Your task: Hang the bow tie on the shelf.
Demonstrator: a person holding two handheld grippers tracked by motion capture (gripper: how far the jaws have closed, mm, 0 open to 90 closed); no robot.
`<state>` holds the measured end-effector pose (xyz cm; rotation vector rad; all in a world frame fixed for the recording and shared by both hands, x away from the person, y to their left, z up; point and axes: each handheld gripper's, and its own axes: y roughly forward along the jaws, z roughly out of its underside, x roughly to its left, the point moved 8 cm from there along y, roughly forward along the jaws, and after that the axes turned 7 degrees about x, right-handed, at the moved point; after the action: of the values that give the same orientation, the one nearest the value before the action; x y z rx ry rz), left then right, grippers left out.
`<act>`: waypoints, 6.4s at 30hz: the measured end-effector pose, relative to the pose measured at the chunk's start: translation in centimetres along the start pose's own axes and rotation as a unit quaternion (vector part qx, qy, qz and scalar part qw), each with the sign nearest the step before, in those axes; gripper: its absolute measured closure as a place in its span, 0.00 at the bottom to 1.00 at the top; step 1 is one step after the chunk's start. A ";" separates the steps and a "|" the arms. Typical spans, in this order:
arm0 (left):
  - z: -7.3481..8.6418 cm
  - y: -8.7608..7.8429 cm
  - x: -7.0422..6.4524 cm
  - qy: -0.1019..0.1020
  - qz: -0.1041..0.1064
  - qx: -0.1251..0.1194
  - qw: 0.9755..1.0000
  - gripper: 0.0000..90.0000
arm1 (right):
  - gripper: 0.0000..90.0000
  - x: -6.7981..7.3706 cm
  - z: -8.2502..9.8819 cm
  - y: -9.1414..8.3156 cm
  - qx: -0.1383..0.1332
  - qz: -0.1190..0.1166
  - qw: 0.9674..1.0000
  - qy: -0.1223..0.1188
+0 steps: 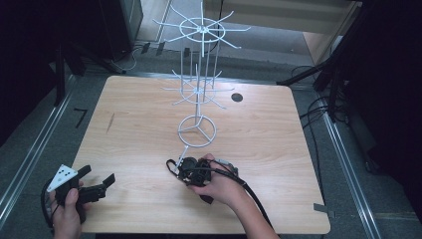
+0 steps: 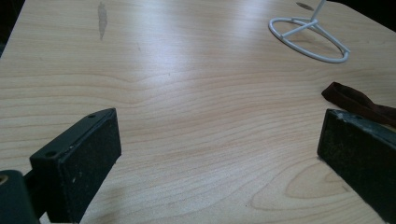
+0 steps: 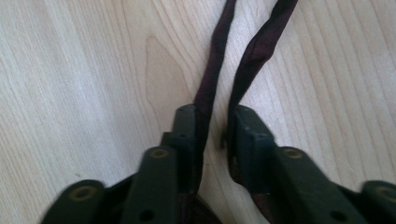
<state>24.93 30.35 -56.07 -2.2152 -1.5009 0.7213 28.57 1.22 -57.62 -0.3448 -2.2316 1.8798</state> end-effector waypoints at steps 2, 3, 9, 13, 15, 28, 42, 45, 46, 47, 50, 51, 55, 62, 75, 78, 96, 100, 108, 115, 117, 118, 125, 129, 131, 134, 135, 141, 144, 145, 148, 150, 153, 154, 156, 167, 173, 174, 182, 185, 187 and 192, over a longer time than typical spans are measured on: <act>0.0 0.0 0.0 0.000 0.000 0.000 1.000 0.00 | 0.88 0.0 0.1 0.0 0.002 -0.001 1.000 0.002; 0.0 0.0 0.0 0.000 0.000 0.000 1.000 0.00 | 0.92 0.0 0.1 0.0 0.000 -0.002 1.000 0.004; 0.0 0.0 0.0 0.000 0.001 0.000 1.000 0.00 | 1.00 -0.2 0.1 0.0 -0.002 0.027 0.999 0.020; 0.0 0.0 0.0 0.000 0.001 0.001 1.000 0.00 | 1.00 -0.4 0.0 -0.3 -0.034 0.027 0.999 0.030; 0.0 0.0 0.0 0.000 0.001 0.001 1.000 0.00 | 1.00 -0.6 0.0 -0.7 -0.054 0.035 0.997 0.033; 0.0 0.0 0.0 0.000 -0.001 0.000 1.000 0.00 | 1.00 -1.5 0.8 -3.8 -0.191 0.101 0.974 0.068; 0.0 0.0 0.0 -0.001 -0.001 0.000 1.000 0.00 | 1.00 -2.1 1.3 -7.8 -0.304 0.165 0.934 0.093; 0.0 0.0 0.0 -0.002 -0.001 0.000 1.000 0.00 | 1.00 -2.1 1.4 -8.4 -0.317 0.176 0.927 0.095; 0.0 0.0 0.0 -0.001 0.000 0.000 1.000 0.00 | 1.00 -2.1 1.4 -8.4 -0.317 0.176 0.927 0.095; 0.0 0.0 0.0 -0.002 0.000 -0.001 1.000 0.00 | 1.00 -2.1 1.4 -8.6 -0.323 0.181 0.924 0.096; 0.0 0.0 0.0 -0.002 0.000 -0.001 1.000 0.00 | 1.00 -2.2 1.5 -9.2 -0.338 0.192 0.916 0.100; 0.0 0.0 0.0 -0.002 0.000 -0.001 1.000 0.00 | 1.00 -2.2 1.6 -9.5 -0.343 0.197 0.913 0.100; 0.0 0.0 0.0 -0.002 -0.001 0.000 1.000 0.00 | 1.00 -2.1 1.7 -10.5 -0.360 0.210 0.903 0.102; 0.0 0.0 0.0 -0.002 -0.001 0.000 1.000 0.00 | 1.00 -2.0 2.1 -11.6 -0.377 0.229 0.891 0.105; 0.0 0.0 0.0 -0.002 -0.002 0.001 1.000 0.00 | 1.00 -2.1 3.1 -13.8 -0.401 0.260 0.871 0.116; 0.0 0.0 0.0 -0.001 -0.002 0.001 1.000 0.00 | 1.00 -2.4 3.2 -13.7 -0.396 0.264 0.871 0.119; 0.0 0.0 0.0 -0.001 0.000 0.000 1.000 0.00 | 1.00 -5.4 2.7 -11.0 -0.365 0.260 0.881 0.152; 0.0 0.0 0.0 -0.001 0.000 0.000 1.000 0.00 | 1.00 -6.1 2.5 -10.3 -0.359 0.253 0.883 0.162; 0.0 0.0 0.0 -0.001 0.000 0.000 1.000 0.00 | 1.00 -7.7 2.2 -9.2 -0.359 0.239 0.883 0.185; 0.0 0.0 0.0 -0.001 0.000 0.000 1.000 0.00 | 0.77 -8.5 1.7 -8.8 -0.375 0.205 0.882 0.198; 0.0 0.0 0.0 -0.002 0.000 0.000 1.000 0.00 | 0.61 -8.4 1.7 -8.7 -0.382 0.202 0.879 0.204; 0.0 0.0 0.0 -0.001 0.000 0.000 1.000 0.00 | 0.55 -8.4 1.7 -8.7 -0.383 0.200 0.878 0.207; 0.0 0.0 0.0 0.000 -0.001 0.000 1.000 0.00 | 0.26 -8.2 2.8 -9.3 -0.401 0.162 0.873 0.225; 0.0 0.0 0.0 0.001 -0.003 -0.002 1.000 0.00 | 0.15 -8.1 4.9 -10.1 -0.418 0.135 0.865 0.241; 0.0 -0.1 0.0 0.002 -0.003 -0.002 1.000 0.00 | 0.14 -8.1 5.3 -10.1 -0.418 0.136 0.865 0.242; 0.0 -0.1 0.0 0.000 -0.003 -0.005 1.000 0.00 | 0.07 -8.3 7.2 -10.4 -0.420 0.135 0.862 0.251; 0.0 -0.1 0.0 0.002 -0.005 -0.004 1.000 0.00 | 0.07 -8.4 7.9 -10.5 -0.422 0.133 0.859 0.258; 0.0 -0.1 0.0 0.002 -0.007 -0.006 1.000 0.00 | 0.00 -8.7 10.9 -10.1 -0.421 0.130 0.855 0.276; 0.0 -0.1 0.0 0.003 -0.007 -0.005 1.000 0.00 | 0.00 -8.7 11.9 -10.0 -0.419 0.133 0.854 0.279; 0.0 -0.1 0.0 0.003 -0.007 -0.005 1.000 0.00 | 0.00 -8.7 12.5 -9.9 -0.418 0.136 0.853 0.280; 0.0 -0.1 0.0 0.003 -0.006 -0.004 1.000 0.00 | 0.00 -8.8 14.1 -9.6 -0.415 0.140 0.851 0.290; 0.0 -0.1 0.0 0.003 -0.006 -0.005 1.000 0.00 | 0.00 -8.8 15.2 -9.4 -0.410 0.144 0.851 0.297; 0.0 -0.1 0.0 0.003 -0.008 -0.005 1.000 0.00 | 0.00 -8.9 16.9 -8.9 -0.404 0.152 0.849 0.305; 0.0 -0.2 0.0 0.002 -0.011 -0.005 1.000 0.00 | 0.00 -9.0 17.4 -8.8 -0.403 0.154 0.847 0.310; 0.0 -0.1 0.0 0.003 -0.016 -0.005 1.000 0.00 | 0.00 -9.0 18.6 -8.6 -0.405 0.155 0.842 0.321; 0.0 -0.1 0.0 0.004 -0.022 -0.006 1.000 0.00 | 0.00 -9.5 23.9 -7.8 -0.398 0.168 0.829 0.354; 0.0 -0.2 0.0 0.004 -0.023 -0.008 1.000 0.00 | 0.00 -9.6 26.9 -6.5 -0.374 0.184 0.829 0.372; 0.0 -0.2 0.0 0.004 -0.023 -0.008 1.000 0.00 | 0.00 -9.5 27.4 -6.4 -0.373 0.183 0.828 0.376; 0.0 -0.1 0.1 0.005 -0.029 -0.003 1.000 0.00 | 0.00 -9.2 31.3 -6.1 -0.367 0.191 0.817 0.401; 0.0 -0.1 0.1 0.006 -0.029 -0.003 1.000 0.00 | 0.00 -9.3 33.2 -5.8 -0.363 0.196 0.810 0.416; 0.0 0.0 0.1 0.006 -0.030 -0.004 1.000 0.00 | 0.00 -9.4 34.4 -5.8 -0.360 0.201 0.806 0.424; 0.0 -0.1 0.1 0.005 -0.031 -0.006 0.999 0.00 | 0.00 -9.4 36.5 -5.4 -0.361 0.203 0.793 0.446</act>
<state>24.93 30.44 -56.00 -2.1664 -1.5656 0.6817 26.19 -36.82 -58.47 -1.5456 -2.0736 0.5483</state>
